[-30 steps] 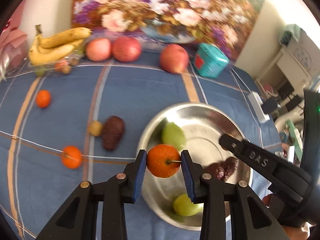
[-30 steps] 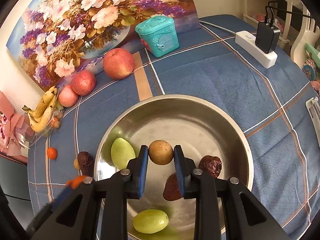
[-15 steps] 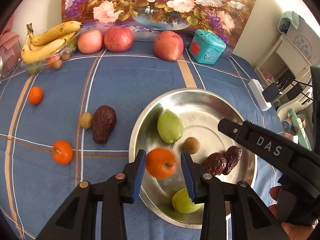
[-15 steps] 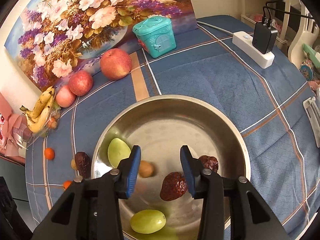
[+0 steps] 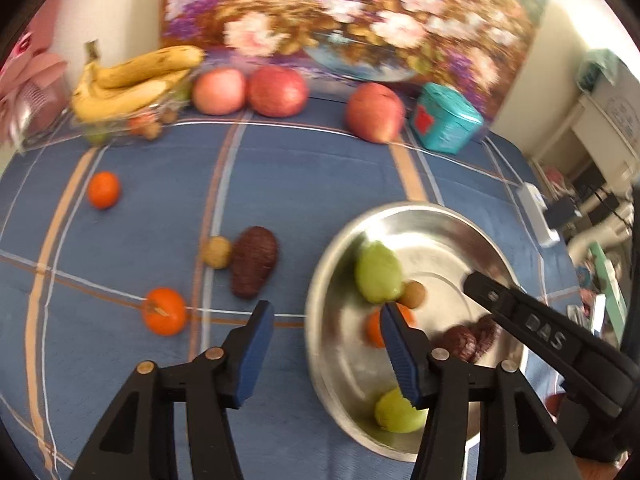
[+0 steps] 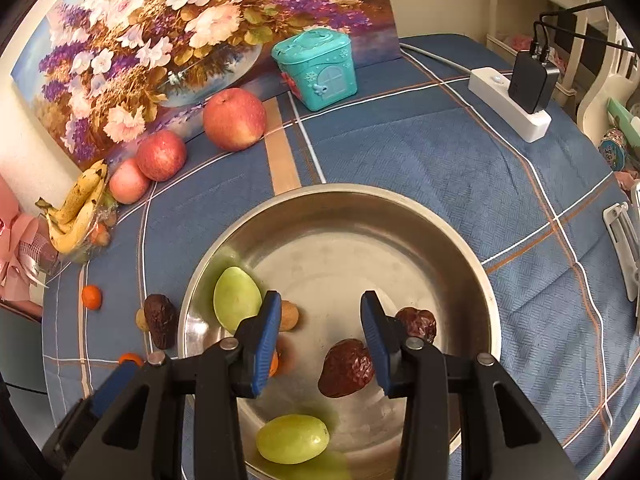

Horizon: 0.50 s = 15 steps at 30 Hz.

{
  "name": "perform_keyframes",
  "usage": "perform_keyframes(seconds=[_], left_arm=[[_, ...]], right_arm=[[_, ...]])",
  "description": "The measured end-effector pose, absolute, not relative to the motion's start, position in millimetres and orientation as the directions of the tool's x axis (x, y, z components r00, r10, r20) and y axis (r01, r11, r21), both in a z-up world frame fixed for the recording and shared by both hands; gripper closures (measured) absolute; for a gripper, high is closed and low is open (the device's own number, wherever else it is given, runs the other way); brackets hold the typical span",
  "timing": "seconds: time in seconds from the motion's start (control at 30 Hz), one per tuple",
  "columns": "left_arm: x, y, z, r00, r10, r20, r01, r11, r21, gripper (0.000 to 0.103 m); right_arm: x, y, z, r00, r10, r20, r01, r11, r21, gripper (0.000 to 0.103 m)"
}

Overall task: Organize fruits
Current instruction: 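Carry both fruits over the steel plate, open the right tool then the left tool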

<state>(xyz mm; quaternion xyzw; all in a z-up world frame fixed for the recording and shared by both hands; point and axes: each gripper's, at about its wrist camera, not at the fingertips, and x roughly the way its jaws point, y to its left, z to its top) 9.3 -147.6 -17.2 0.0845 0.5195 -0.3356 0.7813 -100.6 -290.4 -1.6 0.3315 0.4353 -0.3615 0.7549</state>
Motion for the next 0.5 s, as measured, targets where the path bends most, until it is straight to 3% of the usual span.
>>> perform_keyframes(seconds=[0.17, 0.37, 0.5], left_arm=[[40, -115, -16, 0.330, -0.373, -0.867, 0.489, 0.853, -0.180, 0.043], [75, -68, -21, 0.369, -0.314, -0.875, 0.322, 0.926, -0.196, 0.034], [88, -42, -25, 0.400, -0.245, -0.883, 0.217, 0.962, -0.168, 0.022]], right_arm=[[-93, -284, -3, 0.353, -0.247, -0.902, 0.820, 0.547, 0.171, 0.061], [-73, -261, -2, 0.343, -0.245, -0.907, 0.770, 0.626, 0.123, 0.061], [-54, -239, 0, 0.369, -0.225, -0.902, 0.699, 0.706, 0.110, 0.061]])
